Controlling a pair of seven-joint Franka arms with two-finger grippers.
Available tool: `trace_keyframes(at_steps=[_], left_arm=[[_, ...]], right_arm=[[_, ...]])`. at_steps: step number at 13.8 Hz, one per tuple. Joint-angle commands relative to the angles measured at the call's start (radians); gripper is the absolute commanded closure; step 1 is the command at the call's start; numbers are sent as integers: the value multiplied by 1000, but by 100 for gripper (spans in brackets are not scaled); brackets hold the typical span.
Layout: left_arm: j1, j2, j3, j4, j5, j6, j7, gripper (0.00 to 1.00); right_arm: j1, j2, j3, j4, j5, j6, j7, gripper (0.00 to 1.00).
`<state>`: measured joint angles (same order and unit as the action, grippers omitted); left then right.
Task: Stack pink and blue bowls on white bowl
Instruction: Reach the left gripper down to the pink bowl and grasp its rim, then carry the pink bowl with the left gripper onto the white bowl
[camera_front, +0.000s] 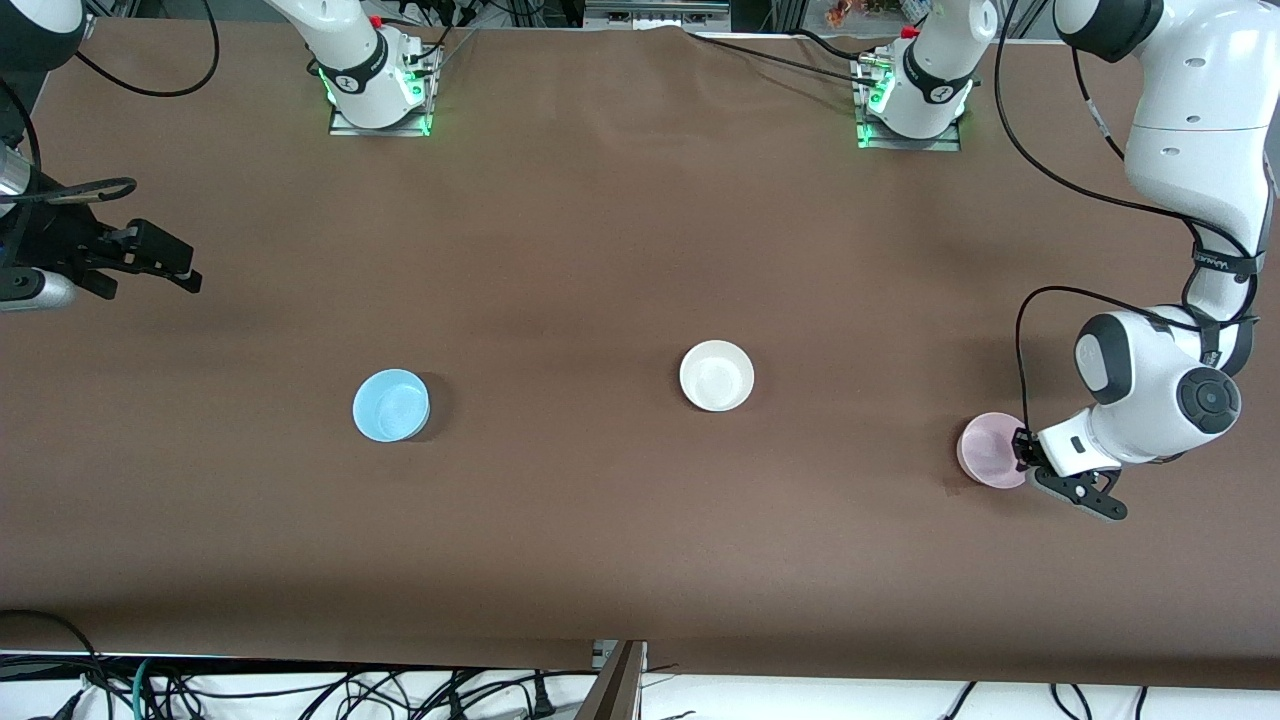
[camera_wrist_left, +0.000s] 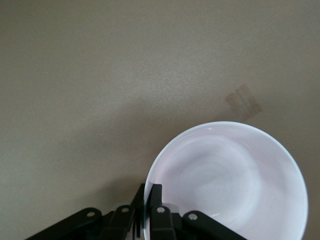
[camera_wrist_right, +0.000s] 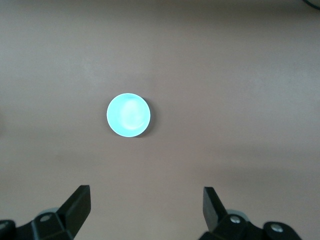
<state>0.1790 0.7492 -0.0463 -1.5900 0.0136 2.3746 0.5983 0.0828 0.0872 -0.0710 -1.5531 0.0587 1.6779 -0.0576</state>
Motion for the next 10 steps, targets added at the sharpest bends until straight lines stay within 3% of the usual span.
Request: trace_keyframes(at_steps=[1, 5, 10], left_arm=[[2, 2, 2, 11, 6, -34, 6, 100], [2, -22, -1, 30, -3, -55, -3, 100], [-56, -48, -3, 180, -55, -371, -34, 100]], right_arm=[[3, 2, 2, 16, -14, -14, 4, 1], [3, 2, 2, 13, -14, -14, 4, 1], [3, 3, 2, 13, -11, -14, 4, 1]])
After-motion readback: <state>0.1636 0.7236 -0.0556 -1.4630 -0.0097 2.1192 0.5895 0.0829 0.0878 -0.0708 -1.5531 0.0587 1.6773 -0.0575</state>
